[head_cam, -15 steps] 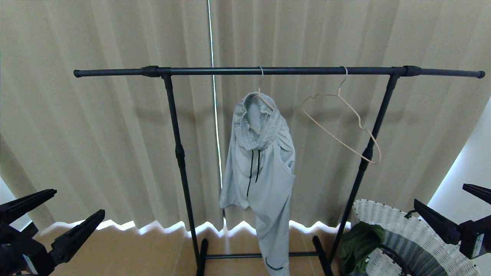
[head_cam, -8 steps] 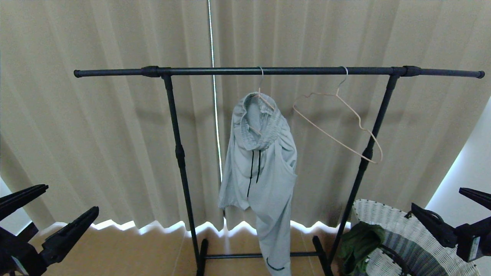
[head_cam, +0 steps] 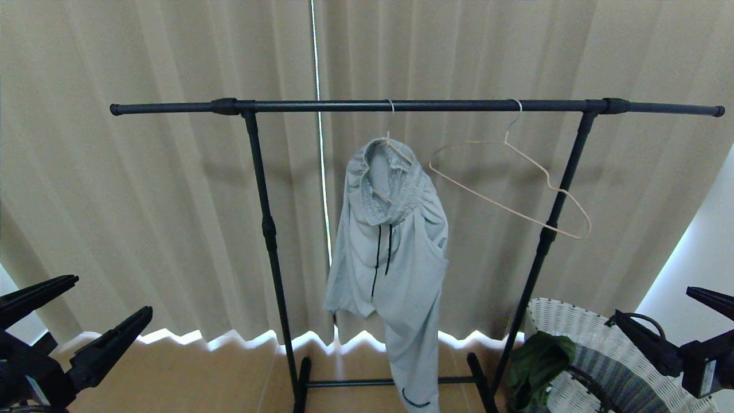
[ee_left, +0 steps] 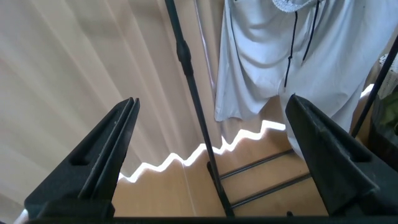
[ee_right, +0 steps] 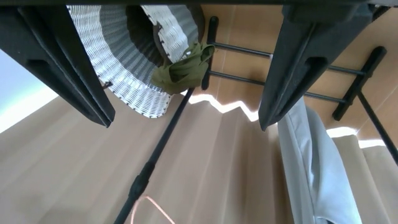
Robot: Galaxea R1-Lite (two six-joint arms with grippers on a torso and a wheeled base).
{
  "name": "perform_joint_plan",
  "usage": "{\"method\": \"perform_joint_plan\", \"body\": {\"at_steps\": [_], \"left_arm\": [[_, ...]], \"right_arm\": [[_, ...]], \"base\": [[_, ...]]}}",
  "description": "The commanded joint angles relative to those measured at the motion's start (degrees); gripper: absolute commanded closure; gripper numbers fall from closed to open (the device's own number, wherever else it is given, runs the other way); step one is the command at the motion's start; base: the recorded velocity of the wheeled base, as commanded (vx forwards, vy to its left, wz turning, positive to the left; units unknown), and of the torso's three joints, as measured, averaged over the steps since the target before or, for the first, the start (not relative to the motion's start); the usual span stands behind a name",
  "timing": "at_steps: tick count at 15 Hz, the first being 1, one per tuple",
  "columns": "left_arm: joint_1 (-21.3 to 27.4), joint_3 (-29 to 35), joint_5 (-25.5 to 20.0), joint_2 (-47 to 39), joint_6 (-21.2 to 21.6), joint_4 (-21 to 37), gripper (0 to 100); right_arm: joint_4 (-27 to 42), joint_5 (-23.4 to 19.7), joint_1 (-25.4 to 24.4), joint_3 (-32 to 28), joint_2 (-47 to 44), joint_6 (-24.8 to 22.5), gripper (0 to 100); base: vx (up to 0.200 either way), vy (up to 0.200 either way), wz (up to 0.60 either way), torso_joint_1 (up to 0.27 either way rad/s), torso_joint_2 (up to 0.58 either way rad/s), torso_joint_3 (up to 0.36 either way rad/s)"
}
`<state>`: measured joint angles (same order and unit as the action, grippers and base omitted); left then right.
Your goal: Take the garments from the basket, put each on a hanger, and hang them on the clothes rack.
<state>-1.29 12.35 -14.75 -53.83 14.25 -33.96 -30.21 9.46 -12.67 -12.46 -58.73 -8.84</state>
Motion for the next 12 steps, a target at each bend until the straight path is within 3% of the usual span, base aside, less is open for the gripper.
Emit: {"method": "perform_joint_plan", "body": {"at_steps": [1,12], "left_arm": [[-0.1,0.1,0.0,-0.7,0.0,-0.1,0],[0.0,2.9,0.0,-5.2,-2.5,-0.1,0]], "right_arm": [[0.1,0.1,0.3,0.1,0.1,0.0,0],[0.2,0.2,0.7,0.4,1.1,-0.1,0]], "base": [[0.0,0.0,0.0,-0.076,0.21,0.124],[0.0,0.0,0.0,-0.178,0.45,0.267]]}}
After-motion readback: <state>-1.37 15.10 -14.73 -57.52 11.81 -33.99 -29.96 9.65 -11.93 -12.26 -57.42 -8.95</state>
